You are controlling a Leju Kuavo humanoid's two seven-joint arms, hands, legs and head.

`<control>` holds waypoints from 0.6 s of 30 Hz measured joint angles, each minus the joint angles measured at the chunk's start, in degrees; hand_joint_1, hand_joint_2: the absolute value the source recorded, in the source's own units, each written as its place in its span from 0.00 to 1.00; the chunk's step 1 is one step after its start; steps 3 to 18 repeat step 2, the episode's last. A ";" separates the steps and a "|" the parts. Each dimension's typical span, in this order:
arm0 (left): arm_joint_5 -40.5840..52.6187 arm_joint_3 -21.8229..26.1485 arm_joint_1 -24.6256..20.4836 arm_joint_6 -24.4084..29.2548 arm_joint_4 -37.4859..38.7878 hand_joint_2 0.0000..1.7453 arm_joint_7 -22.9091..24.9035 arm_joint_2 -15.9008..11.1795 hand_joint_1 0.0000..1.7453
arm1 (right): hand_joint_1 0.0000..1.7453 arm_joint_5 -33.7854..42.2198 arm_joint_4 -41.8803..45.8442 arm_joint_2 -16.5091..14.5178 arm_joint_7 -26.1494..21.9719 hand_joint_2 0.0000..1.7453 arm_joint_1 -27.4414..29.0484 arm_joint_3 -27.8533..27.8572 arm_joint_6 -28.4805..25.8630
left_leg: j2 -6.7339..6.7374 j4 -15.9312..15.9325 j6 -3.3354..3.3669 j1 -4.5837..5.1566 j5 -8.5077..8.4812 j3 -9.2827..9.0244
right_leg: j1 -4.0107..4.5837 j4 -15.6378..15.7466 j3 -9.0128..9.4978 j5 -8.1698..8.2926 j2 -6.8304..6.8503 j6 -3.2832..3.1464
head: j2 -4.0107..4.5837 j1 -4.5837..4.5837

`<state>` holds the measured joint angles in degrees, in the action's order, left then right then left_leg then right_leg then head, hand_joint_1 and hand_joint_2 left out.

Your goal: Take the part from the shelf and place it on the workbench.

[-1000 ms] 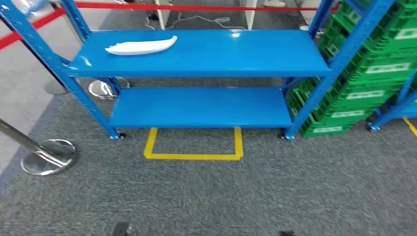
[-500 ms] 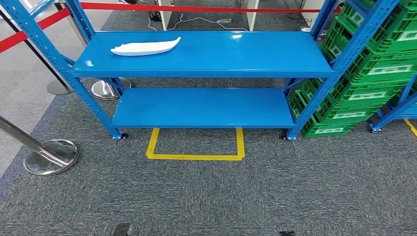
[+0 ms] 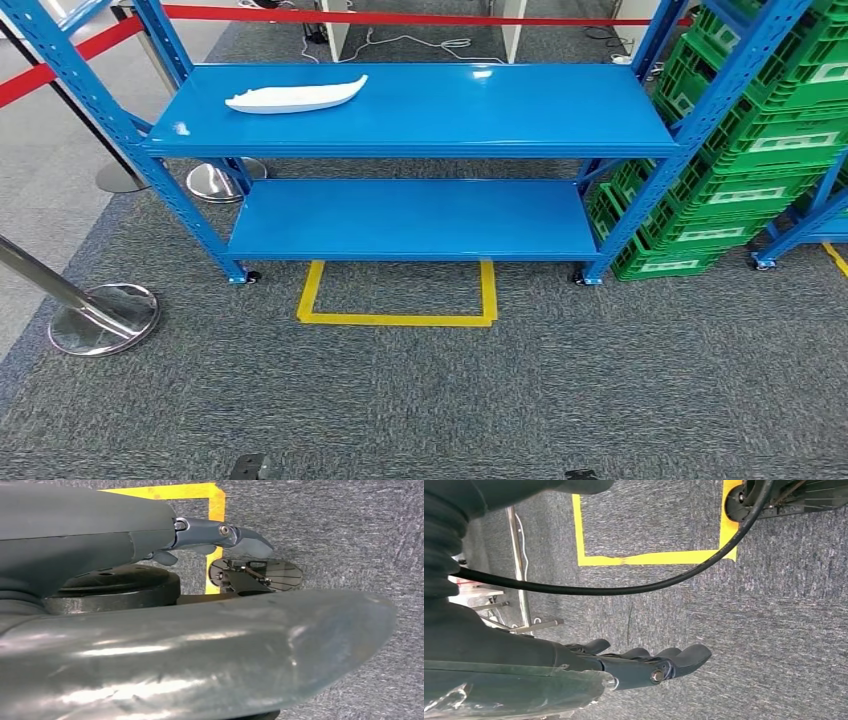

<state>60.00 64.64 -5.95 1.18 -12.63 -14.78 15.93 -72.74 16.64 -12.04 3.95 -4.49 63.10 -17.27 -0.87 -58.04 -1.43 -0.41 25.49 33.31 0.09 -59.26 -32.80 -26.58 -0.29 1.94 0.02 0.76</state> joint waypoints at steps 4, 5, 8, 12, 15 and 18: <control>0.00 0.04 0.00 0.02 0.00 0.00 -0.01 0.00 0.00 | 0.00 0.01 0.00 0.00 -0.03 1.00 0.00 0.00 0.04 | 0.00 0.00 0.00 0.00 0.00 0.00 | 0.00 0.00 0.00 0.00 0.00 0.00 | 0.00 0.00; 0.00 0.04 0.00 0.02 0.00 0.00 -0.01 0.00 0.00 | 0.00 0.01 0.00 0.00 -0.03 1.00 0.00 0.00 0.04 | 0.00 0.00 0.00 0.00 0.00 0.00 | 0.00 0.00 0.00 0.00 0.00 0.00 | 0.00 0.00; 0.00 0.04 0.00 0.02 0.00 0.00 -0.01 0.00 0.00 | 0.00 0.01 0.00 0.00 -0.03 1.00 0.00 0.00 0.04 | 0.00 0.00 0.00 0.00 0.00 0.00 | 0.00 0.00 0.00 0.00 0.00 0.00 | 0.00 0.00; 0.00 0.04 0.00 0.02 0.00 0.00 -0.01 0.00 0.00 | 0.00 0.01 0.00 0.00 -0.03 1.00 0.00 0.00 0.04 | 0.00 0.00 0.00 0.00 0.00 0.00 | 0.00 0.00 0.00 0.00 0.00 0.00 | 0.00 0.00; 0.00 0.04 0.00 0.02 0.00 0.00 -0.01 0.00 0.00 | 0.00 0.01 0.00 0.00 -0.03 1.00 0.00 0.00 0.04 | 0.00 0.00 0.00 0.00 0.00 0.00 | 0.00 0.00 0.00 0.00 0.00 0.00 | 0.00 0.00; 0.00 0.04 0.00 0.02 0.00 0.00 -0.01 0.00 0.00 | 0.00 0.01 0.00 0.00 -0.03 1.00 0.00 0.00 0.04 | 0.00 0.00 0.00 0.00 0.00 0.00 | 0.00 0.00 0.00 0.00 0.00 0.00 | 0.00 0.00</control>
